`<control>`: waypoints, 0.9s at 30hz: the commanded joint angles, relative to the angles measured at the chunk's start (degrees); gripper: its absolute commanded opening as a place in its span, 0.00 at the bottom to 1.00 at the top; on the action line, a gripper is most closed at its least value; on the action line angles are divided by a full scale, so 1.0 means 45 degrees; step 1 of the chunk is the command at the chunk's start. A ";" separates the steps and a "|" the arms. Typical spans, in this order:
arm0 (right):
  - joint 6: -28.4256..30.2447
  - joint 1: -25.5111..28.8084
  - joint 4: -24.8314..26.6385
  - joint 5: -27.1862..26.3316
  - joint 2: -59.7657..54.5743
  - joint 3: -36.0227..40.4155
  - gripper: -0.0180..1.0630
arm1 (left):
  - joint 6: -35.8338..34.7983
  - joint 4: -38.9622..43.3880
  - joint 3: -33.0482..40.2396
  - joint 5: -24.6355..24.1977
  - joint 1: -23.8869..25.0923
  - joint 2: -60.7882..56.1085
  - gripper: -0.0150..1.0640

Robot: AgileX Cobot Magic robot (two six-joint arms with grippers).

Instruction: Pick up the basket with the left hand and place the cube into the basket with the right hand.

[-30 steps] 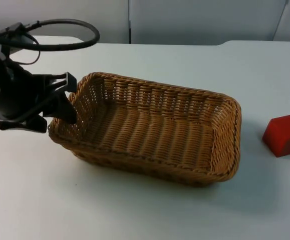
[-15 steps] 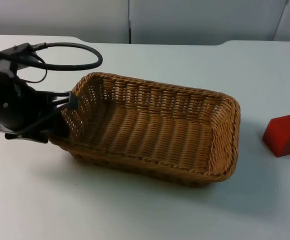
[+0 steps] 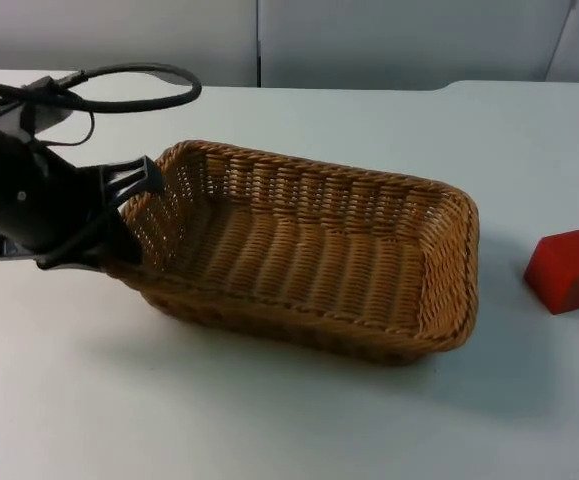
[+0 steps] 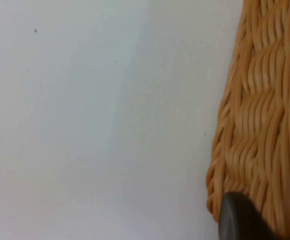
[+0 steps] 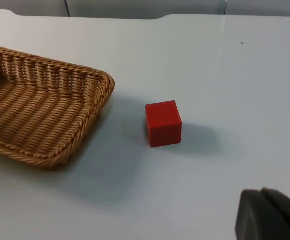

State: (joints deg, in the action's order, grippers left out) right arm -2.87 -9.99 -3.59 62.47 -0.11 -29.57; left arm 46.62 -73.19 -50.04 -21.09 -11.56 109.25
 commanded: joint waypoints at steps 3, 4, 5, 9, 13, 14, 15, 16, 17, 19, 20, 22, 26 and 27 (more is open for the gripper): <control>0.0080 -0.0001 -0.0129 -0.0157 0.0024 0.0098 0.01 | -0.0181 -0.0441 -0.0002 -0.0348 0.0000 -0.0728 0.01; 0.0080 -0.0001 -0.0129 -0.0157 0.0024 0.0098 0.01 | -0.0290 -0.0549 -0.0002 -0.0382 0.0000 -0.0983 0.01; 0.0080 -0.0001 -0.0129 -0.0157 0.0024 0.0098 0.01 | -0.0412 -0.0634 -0.0002 -0.0411 0.0000 -0.1257 0.01; 0.0080 -0.0001 -0.0129 -0.0157 0.0024 0.0098 0.01 | -0.0852 -0.0692 -0.0002 -0.0411 0.0000 -0.2189 0.01; 0.0080 -0.0001 -0.0129 -0.0157 0.0024 0.0098 0.01 | -0.1199 -0.0472 -0.0002 -0.0443 0.0000 -0.2866 0.01; 0.0080 -0.0001 -0.0129 -0.0157 0.0024 0.0098 0.01 | -0.1352 -0.0339 -0.0002 -0.0443 0.0000 -0.3048 0.01; 0.0080 -0.0001 -0.0129 -0.0157 0.0024 0.0098 0.01 | -0.1604 -0.0179 0.0024 -0.0496 0.0000 -0.3182 0.01; 0.0080 -0.0001 -0.0129 -0.0157 0.0024 0.0098 0.01 | -0.2086 0.0386 0.0024 -0.0589 0.0000 -0.3357 0.01; 0.0080 -0.0001 -0.0129 -0.0157 0.0024 0.0098 0.01 | -0.2086 0.0386 0.0024 -0.0589 0.0000 -0.3357 0.01; 0.0080 -0.0001 -0.0129 -0.0157 0.0024 0.0098 0.01 | -0.2628 0.0959 0.0024 -0.0623 0.0057 -0.3502 0.01; 0.0080 -0.0001 -0.0129 -0.0157 0.0024 0.0098 0.01 | -0.3103 0.1589 0.0024 -0.0783 0.0194 -0.3600 0.01; 0.0080 -0.0001 -0.0129 -0.0157 0.0024 0.0098 0.01 | -0.3438 0.1896 0.0024 -0.0923 0.0358 -0.3656 0.01; 0.0080 -0.0001 -0.0129 -0.0157 0.0024 0.0098 0.01 | -0.3945 0.2726 0.0024 -0.1758 0.1188 -0.3747 0.01; 0.0080 -0.0001 -0.0129 -0.0157 0.0024 0.0098 0.01 | -0.3945 0.2747 0.0024 -0.1878 0.1289 -0.3747 0.01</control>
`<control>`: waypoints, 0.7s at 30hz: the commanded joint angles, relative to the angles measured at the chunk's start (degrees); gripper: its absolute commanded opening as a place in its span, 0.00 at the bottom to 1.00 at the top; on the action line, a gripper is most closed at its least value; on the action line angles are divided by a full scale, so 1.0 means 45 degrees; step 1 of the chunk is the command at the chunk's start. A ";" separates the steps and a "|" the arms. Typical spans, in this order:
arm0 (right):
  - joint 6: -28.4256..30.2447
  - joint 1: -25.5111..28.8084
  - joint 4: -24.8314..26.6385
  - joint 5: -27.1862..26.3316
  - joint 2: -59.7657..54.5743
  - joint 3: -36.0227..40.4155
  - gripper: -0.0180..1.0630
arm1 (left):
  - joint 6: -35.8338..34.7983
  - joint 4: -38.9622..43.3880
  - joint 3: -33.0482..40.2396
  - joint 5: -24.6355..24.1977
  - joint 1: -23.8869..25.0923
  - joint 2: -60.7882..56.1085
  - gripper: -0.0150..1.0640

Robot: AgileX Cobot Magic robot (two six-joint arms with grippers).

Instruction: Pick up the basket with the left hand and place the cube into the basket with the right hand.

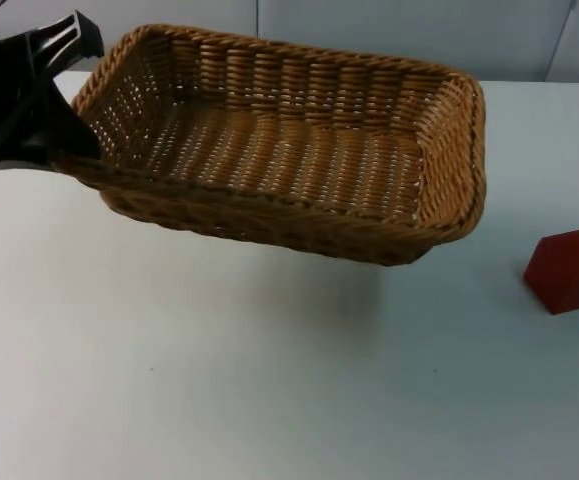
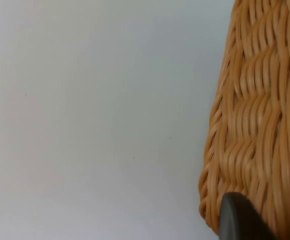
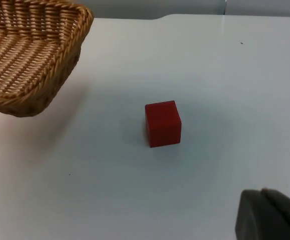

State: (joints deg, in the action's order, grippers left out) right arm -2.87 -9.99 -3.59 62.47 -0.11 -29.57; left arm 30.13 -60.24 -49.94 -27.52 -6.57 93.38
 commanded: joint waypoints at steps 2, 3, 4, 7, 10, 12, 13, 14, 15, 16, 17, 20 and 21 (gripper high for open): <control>0.0080 -0.0001 -0.0129 -0.0157 0.0024 0.0098 0.01 | -0.0282 -0.0131 0.0001 -0.0540 0.0321 -0.0250 0.01; 0.0080 -0.0001 -0.0129 -0.0157 0.0024 0.0098 0.01 | -0.0282 -0.0131 0.0001 -0.0598 0.0350 -0.0250 0.01; 0.0080 -0.0001 -0.0129 -0.0157 0.0024 0.0098 0.01 | -0.0282 -0.0131 0.0001 -0.0598 0.0350 -0.0250 0.01; 0.0080 -0.0001 -0.0129 -0.0157 0.0024 0.0098 0.01 | -0.0282 -0.0131 0.0001 -0.0633 0.0350 -0.0250 0.01; 0.0080 -0.0001 -0.0129 -0.0157 0.0024 0.0098 0.01 | -0.0282 -0.0131 0.0001 -0.0718 0.0350 -0.0250 0.01; 0.0080 -0.0001 -0.0129 -0.0157 0.0024 0.0098 0.01 | -0.0282 -0.0131 0.0001 -0.0765 0.0350 -0.0250 0.01; 0.0080 -0.0001 -0.0129 -0.0157 0.0024 0.0098 0.01 | -0.0282 -0.0131 0.0001 -0.0765 0.0350 -0.0250 0.01; 0.0080 -0.0001 -0.0129 -0.0157 0.0024 0.0098 0.01 | -0.0282 -0.0131 0.0001 -0.0765 0.0350 -0.0250 0.01; 0.0080 -0.0001 -0.0129 -0.0157 0.0024 0.0098 0.01 | -0.0257 -0.0131 0.0001 -0.0767 0.0350 -0.0250 0.01; 0.0080 -0.0001 -0.0129 -0.0157 0.0024 0.0098 0.01 | -0.0187 -0.0131 0.0001 -0.0767 0.0350 -0.0250 0.01; 0.0080 -0.0001 -0.0129 -0.0157 0.0024 0.0098 0.01 | -0.0127 -0.0131 0.0001 -0.0737 0.0350 -0.0250 0.01; 0.0080 -0.0001 -0.0129 -0.0157 0.0024 0.0098 0.01 | -0.0127 -0.0131 0.0001 -0.0737 0.0350 -0.0250 0.01; 0.0080 -0.0001 -0.0129 -0.0157 0.0024 0.0098 0.01 | -0.0127 -0.0131 0.0001 -0.0737 0.0350 -0.0250 0.01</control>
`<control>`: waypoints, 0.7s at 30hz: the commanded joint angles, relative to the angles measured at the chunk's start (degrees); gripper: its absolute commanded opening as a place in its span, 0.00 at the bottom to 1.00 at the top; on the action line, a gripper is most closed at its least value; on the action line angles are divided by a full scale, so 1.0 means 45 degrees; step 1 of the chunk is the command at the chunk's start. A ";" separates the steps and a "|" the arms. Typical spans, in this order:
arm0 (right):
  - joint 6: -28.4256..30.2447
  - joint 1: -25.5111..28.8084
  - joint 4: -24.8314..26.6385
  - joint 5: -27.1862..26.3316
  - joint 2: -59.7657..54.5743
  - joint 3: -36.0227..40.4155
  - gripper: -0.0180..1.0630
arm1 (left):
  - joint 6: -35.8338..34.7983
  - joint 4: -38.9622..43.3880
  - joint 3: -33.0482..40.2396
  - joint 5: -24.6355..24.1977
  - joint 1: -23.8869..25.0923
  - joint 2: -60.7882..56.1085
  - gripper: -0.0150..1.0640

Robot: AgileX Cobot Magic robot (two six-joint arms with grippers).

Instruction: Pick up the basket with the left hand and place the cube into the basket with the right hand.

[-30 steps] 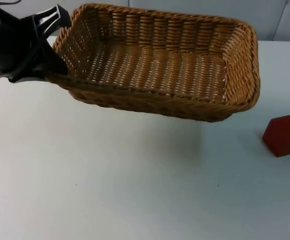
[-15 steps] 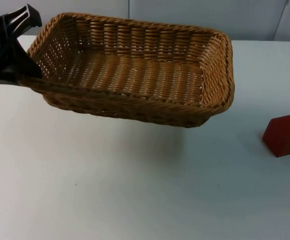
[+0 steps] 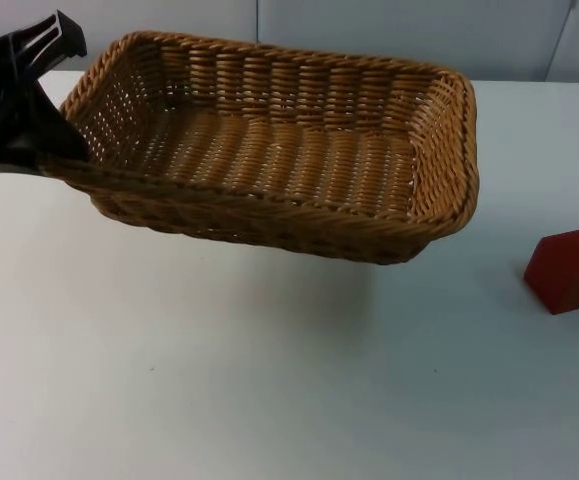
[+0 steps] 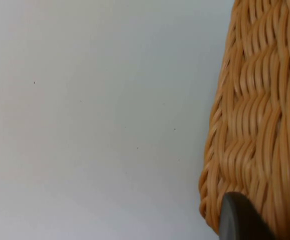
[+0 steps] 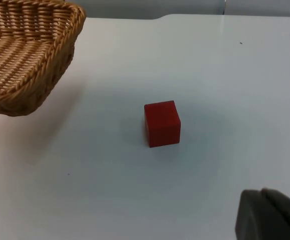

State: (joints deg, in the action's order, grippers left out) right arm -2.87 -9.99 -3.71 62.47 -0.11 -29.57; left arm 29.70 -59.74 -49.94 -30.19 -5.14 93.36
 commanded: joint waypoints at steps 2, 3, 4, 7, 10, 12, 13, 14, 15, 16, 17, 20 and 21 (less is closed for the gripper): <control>0.0080 -0.0001 -0.0104 -0.0157 0.0024 0.0098 0.01 | -0.0031 -0.0241 0.0001 -0.0145 0.0031 -0.0245 0.01; 0.0080 -0.0001 -0.0104 -0.0157 0.0024 0.0098 0.01 | -0.0031 -0.0241 0.0001 -0.0145 0.0031 -0.0245 0.01; 0.0080 -0.0001 -0.0104 -0.0157 0.0024 0.0098 0.01 | -0.0031 -0.0241 0.0001 -0.0145 0.0031 -0.0245 0.01; 0.0080 -0.0001 -0.0104 -0.0157 0.0024 0.0098 0.01 | -0.0031 -0.0241 0.0001 -0.0112 0.0031 -0.0245 0.01; 0.0080 -0.0001 -0.0104 -0.0157 0.0024 0.0098 0.01 | -0.0031 -0.0241 0.0001 -0.0112 0.0031 -0.0245 0.01; 0.0080 -0.0001 -0.0104 -0.0157 0.0024 0.0098 0.01 | -0.0031 -0.0241 0.0001 -0.0112 0.0031 -0.0245 0.01; 0.0080 -0.0001 -0.0104 -0.0157 0.0024 0.0098 0.01 | -0.0031 -0.0241 0.0001 -0.0112 0.0031 -0.0245 0.01; 0.0080 -0.0001 -0.0104 -0.0157 0.0024 0.0098 0.01 | -0.0031 -0.0241 0.0001 -0.0112 0.0031 -0.0245 0.01; 0.0080 -0.0001 -0.0104 -0.0157 0.0024 0.0098 0.01 | -0.0031 -0.0241 0.0001 -0.0112 0.0031 -0.0245 0.01; 0.0080 -0.0001 -0.0104 -0.0157 0.0024 0.0098 0.01 | -0.0031 -0.0241 0.0001 -0.0112 0.0031 -0.0245 0.01; 0.0080 -0.0001 -0.0104 -0.0157 0.0024 0.0098 0.01 | -0.0031 -0.0241 0.0001 -0.0112 0.0031 -0.0245 0.01; 0.0080 -0.0001 -0.0104 -0.0157 0.0024 0.0098 0.01 | -0.0031 -0.0241 0.0001 -0.0079 0.0031 -0.0245 0.01; 0.0080 -0.0001 -0.0104 -0.0157 0.0024 0.0098 0.01 | -0.0031 -0.0241 0.0001 -0.0079 0.0031 -0.0245 0.01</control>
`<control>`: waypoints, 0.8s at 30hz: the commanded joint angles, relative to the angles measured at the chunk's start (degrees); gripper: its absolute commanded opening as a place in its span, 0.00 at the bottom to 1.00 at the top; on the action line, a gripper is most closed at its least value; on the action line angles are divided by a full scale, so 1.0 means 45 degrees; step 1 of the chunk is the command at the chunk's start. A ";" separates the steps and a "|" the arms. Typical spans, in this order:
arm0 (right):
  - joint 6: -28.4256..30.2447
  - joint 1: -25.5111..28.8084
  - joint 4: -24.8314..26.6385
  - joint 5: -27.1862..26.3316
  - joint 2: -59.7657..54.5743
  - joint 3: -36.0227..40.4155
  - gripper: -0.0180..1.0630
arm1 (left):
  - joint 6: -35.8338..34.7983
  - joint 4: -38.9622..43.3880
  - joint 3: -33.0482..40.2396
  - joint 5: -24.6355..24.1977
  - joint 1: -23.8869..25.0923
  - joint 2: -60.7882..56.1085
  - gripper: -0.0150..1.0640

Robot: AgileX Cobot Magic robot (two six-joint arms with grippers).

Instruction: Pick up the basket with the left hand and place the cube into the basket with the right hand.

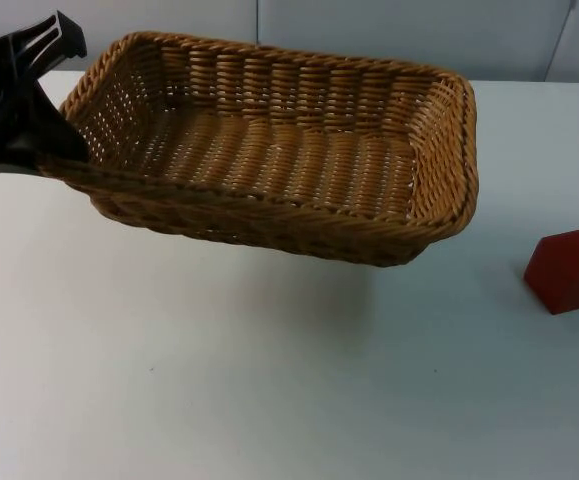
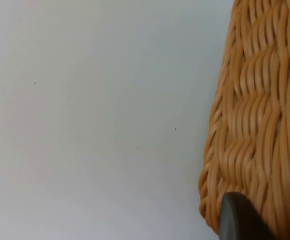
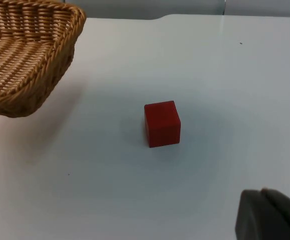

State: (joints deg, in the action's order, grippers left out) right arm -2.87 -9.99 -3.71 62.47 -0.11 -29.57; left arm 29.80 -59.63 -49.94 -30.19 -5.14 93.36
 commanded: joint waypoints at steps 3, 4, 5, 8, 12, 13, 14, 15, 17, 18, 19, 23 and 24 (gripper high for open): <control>0.0080 -0.0001 -0.0104 -0.0157 0.0024 0.0098 0.01 | -0.0054 -0.0267 0.0001 -0.0079 0.0031 -0.0245 0.01; 0.0080 -0.0001 -0.0104 -0.0157 0.0024 0.0098 0.01 | -0.0054 -0.0267 0.0001 -0.0079 0.0031 -0.0245 0.01; 0.0080 -0.0001 -0.0104 -0.0157 0.0024 0.0098 0.01 | -0.0054 -0.0267 0.0001 -0.0079 0.0031 -0.0245 0.01; 0.0080 -0.0001 -0.0104 -0.0157 0.0024 0.0098 0.01 | -0.0054 -0.0267 0.0001 -0.0079 0.0031 -0.0245 0.01; 0.0080 -0.0001 -0.0104 -0.0157 0.0024 0.0098 0.01 | -0.0054 -0.0267 0.0001 0.0045 0.0031 -0.0245 0.01; 0.0080 -0.0001 -0.0104 -0.0157 0.0024 0.0098 0.01 | -0.0054 -0.0267 0.0001 0.0104 0.0031 -0.0245 0.01; 0.0080 -0.0001 -0.0104 -0.0157 0.0024 0.0098 0.01 | -0.0054 -0.0267 0.0001 0.0173 0.0031 -0.0245 0.01; 0.0080 -0.0001 -0.0104 -0.0157 0.0024 0.0098 0.01 | -0.0054 -0.0267 0.0001 0.0173 0.0031 -0.0245 0.01; 0.0080 -0.0001 -0.0104 -0.0157 0.0024 0.0098 0.01 | -0.0054 -0.0267 0.0001 0.0324 0.0031 -0.0245 0.01; 0.0080 -0.0001 -0.0104 -0.0157 0.0024 0.0098 0.01 | -0.0054 -0.0267 0.0001 0.0416 0.0031 -0.0245 0.01; 0.0080 -0.0001 -0.0104 -0.0157 0.0024 0.0098 0.01 | -0.0054 -0.0267 0.0001 0.0416 0.0031 -0.0245 0.01; 0.0080 -0.0001 -0.0104 -0.0157 0.0024 0.0098 0.01 | -0.0054 -0.0267 0.0001 0.0530 0.0031 -0.0245 0.01; 0.0080 -0.0001 -0.0104 -0.0157 0.0024 0.0098 0.01 | -0.0054 -0.0267 0.0001 0.0530 0.0031 -0.0245 0.01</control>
State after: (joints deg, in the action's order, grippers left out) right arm -2.87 -9.99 -3.71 62.47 -0.11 -29.57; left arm 29.96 -59.41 -49.94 -27.81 -5.14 93.26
